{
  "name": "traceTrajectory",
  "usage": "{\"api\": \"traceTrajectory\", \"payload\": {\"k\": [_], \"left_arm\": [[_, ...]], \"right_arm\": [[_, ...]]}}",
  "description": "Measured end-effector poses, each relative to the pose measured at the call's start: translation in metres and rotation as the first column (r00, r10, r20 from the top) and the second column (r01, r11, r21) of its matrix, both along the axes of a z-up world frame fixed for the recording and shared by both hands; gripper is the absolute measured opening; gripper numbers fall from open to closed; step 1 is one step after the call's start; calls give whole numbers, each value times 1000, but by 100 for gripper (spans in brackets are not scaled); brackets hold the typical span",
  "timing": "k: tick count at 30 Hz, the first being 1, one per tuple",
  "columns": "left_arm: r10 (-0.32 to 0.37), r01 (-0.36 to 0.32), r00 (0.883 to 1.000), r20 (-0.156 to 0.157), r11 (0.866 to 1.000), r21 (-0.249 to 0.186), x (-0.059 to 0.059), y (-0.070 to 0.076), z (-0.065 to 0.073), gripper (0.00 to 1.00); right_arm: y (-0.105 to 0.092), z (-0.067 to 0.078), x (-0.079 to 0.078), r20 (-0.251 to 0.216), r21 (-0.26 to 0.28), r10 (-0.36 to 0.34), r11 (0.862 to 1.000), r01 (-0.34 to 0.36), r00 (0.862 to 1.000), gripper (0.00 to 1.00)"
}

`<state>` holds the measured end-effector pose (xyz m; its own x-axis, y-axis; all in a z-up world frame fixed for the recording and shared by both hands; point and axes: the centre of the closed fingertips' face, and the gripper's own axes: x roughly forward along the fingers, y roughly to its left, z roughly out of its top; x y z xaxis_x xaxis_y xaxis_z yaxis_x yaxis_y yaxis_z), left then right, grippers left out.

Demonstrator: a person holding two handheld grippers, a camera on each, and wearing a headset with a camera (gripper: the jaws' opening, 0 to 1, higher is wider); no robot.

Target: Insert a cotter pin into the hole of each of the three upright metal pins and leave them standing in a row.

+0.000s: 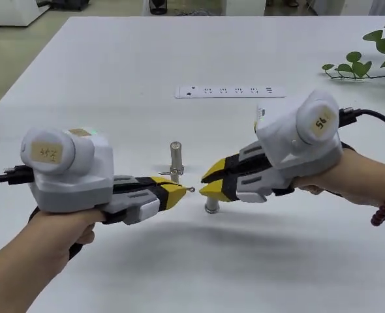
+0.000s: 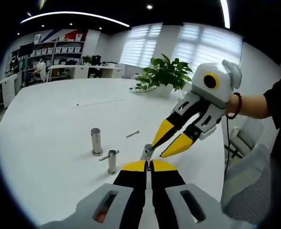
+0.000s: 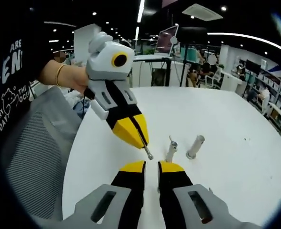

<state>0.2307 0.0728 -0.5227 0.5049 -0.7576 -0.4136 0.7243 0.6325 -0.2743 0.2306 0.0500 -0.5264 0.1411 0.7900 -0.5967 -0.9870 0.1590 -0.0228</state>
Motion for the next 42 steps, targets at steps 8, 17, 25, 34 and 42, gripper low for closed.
{"api": "traceTrajectory", "payload": {"k": [8, 17, 25, 34, 42], "left_arm": [[-85, 85, 995, 61, 996, 5, -10, -5, 3, 0], [-176, 175, 979, 101, 984, 18, -22, -15, 5, 0], [-233, 233, 966, 110, 972, 6, -32, -22, 7, 0], [-258, 262, 960, 107, 965, -20, -37, -26, 9, 0], [-274, 278, 957, 93, 960, -34, -41, -26, 9, 0]], "right_arm": [[-1, -5, -11, -130, 36, -10, 999, 15, 991, 8], [0, -6, -24, -195, 62, 7, 998, 6, 981, 10], [0, -5, -39, -224, 84, 62, 995, -44, 973, 8], [2, -5, -45, -227, 93, 87, 993, -68, 970, 0], [1, -4, -48, -190, 89, 129, 989, -114, 973, 0]]}}
